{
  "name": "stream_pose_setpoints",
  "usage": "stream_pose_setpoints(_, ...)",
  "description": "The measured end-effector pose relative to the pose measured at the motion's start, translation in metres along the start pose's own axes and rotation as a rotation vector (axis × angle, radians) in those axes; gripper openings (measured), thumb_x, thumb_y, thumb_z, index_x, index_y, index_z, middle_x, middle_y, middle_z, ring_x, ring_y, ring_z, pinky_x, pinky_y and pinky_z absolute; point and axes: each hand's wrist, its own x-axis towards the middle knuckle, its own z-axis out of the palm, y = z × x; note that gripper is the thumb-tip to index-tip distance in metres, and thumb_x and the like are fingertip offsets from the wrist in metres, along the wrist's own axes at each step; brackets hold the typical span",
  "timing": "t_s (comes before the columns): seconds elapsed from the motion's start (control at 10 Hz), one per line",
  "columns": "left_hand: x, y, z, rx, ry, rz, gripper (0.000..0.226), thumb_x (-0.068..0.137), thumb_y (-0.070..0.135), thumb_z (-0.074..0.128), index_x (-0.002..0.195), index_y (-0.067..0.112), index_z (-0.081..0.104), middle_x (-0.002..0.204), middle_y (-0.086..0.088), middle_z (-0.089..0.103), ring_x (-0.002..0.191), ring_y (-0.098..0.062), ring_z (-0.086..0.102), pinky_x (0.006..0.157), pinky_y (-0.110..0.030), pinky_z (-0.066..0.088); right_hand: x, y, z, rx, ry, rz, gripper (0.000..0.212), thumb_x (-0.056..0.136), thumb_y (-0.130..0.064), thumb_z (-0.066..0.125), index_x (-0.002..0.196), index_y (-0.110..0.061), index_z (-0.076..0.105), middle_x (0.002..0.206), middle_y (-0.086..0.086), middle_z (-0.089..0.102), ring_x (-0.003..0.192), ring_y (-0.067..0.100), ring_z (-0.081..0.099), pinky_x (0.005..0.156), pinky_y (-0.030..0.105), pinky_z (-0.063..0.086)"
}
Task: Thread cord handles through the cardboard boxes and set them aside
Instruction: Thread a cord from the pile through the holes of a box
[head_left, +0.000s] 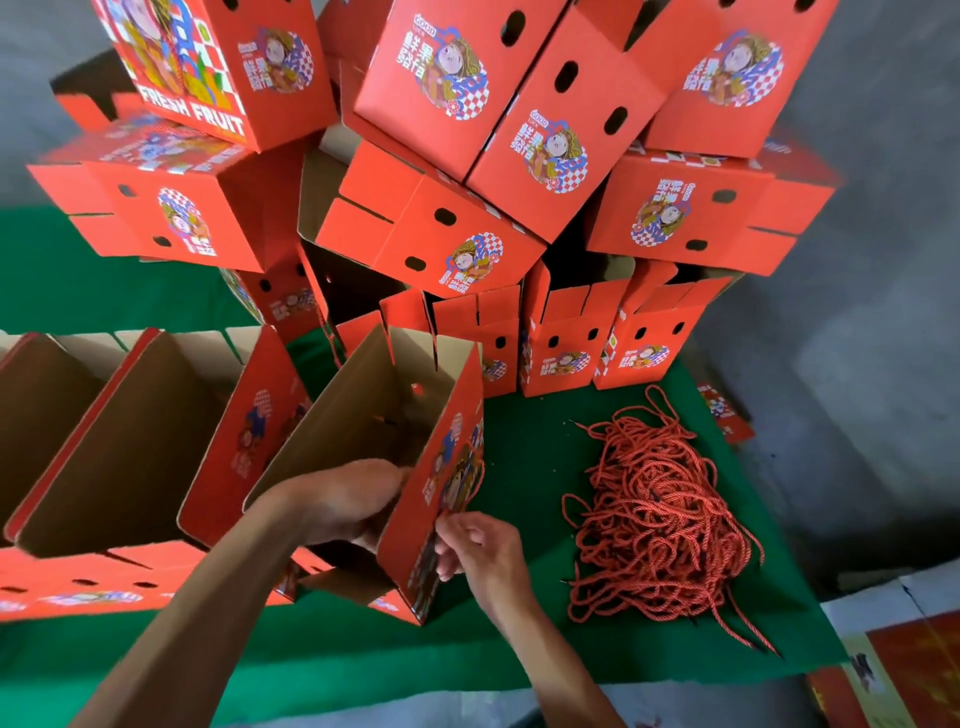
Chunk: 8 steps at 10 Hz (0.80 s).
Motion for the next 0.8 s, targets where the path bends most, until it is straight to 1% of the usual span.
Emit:
stream_pose_setpoints(0.1,0.009,0.008,0.006,0.338,0.037,0.050,0.020,0.097,0.024,0.068,0.108,0.009,0.075,0.104,-0.010,0.078,0.096,-0.024,0.076,0.088,-0.042,0.062,0.000,-0.003,0.000,-0.054,0.062,-0.010,0.030,0.096,-0.022,0.072,0.083,0.004,0.071,0.072,0.011,0.072,0.056,0.023,0.061,0.056,0.032,0.050)
stream_pose_setpoints(0.2,0.023,0.008,0.015,0.524,0.099,0.068,0.021,0.096,0.024,0.071,0.109,0.008,0.074,0.104,-0.009,0.078,0.089,-0.020,0.076,0.080,-0.032,0.063,-0.002,-0.008,0.001,-0.073,0.084,0.000,0.030,0.099,-0.019,0.068,0.081,0.005,0.071,0.071,0.017,0.072,0.056,0.025,0.060,0.057,0.034,0.050)
stream_pose_setpoints(0.3,0.033,0.004,0.022,0.596,0.159,0.057,0.022,0.095,0.022,0.071,0.107,0.004,0.075,0.100,-0.009,0.078,0.090,-0.023,0.076,0.084,-0.038,0.062,-0.008,-0.014,0.001,-0.098,0.073,-0.010,0.029,0.102,-0.019,0.062,0.083,0.001,0.071,0.077,0.018,0.074,0.057,0.023,0.062,0.056,0.028,0.052)
stream_pose_setpoints(0.4,0.036,0.005,0.027,0.590,0.176,0.028,0.014,0.092,0.015,0.069,0.081,0.008,0.073,0.075,-0.003,0.075,0.068,-0.018,0.074,0.060,-0.028,0.059,-0.016,-0.019,-0.003,-0.378,0.010,-0.085,0.023,0.106,-0.031,0.055,0.101,-0.015,0.071,0.082,-0.004,0.077,0.070,0.004,0.071,0.064,0.017,0.054)
stream_pose_setpoints(0.5,0.039,0.004,0.032,0.460,0.204,-0.015,0.020,0.093,0.007,0.062,0.078,0.004,0.074,0.071,-0.005,0.076,0.062,-0.017,0.075,0.053,-0.028,0.060,-0.025,-0.013,-0.005,-0.641,-0.144,-0.185,0.021,0.102,-0.045,0.056,0.123,-0.040,0.055,0.112,-0.024,0.062,0.105,-0.010,0.061,0.087,0.018,0.052)
stream_pose_setpoints(0.6,0.041,0.005,0.036,0.304,0.230,-0.090,0.013,0.092,-0.002,0.063,0.099,-0.007,0.073,0.093,-0.016,0.078,0.081,-0.030,0.078,0.063,-0.036,0.064,-0.035,0.002,-0.007,-0.626,-0.327,-0.188,0.072,0.089,-0.040,0.069,0.147,-0.049,0.029,0.135,-0.032,0.042,0.123,-0.009,0.051,0.099,0.014,0.043)
stream_pose_setpoints(0.7,0.038,0.008,0.038,0.340,0.349,-0.130,0.019,0.100,0.005,0.056,0.113,-0.007,0.063,0.108,-0.018,0.074,0.097,-0.032,0.075,0.060,-0.030,0.061,-0.037,0.008,-0.005,-0.626,-0.293,-0.211,0.097,0.078,-0.047,0.079,0.153,-0.051,0.018,0.141,-0.038,0.040,0.125,-0.013,0.050,0.093,0.004,0.043)
stream_pose_setpoints(0.8,0.033,0.010,0.035,0.409,0.407,-0.091,0.030,0.103,0.012,0.049,0.126,-0.005,0.058,0.119,-0.021,0.070,0.106,-0.035,0.072,0.085,-0.040,0.062,-0.032,0.006,-0.005,-0.647,-0.104,-0.341,0.066,0.085,-0.054,0.075,0.141,-0.049,0.041,0.132,-0.034,0.051,0.118,-0.014,0.054,0.094,0.004,0.044)
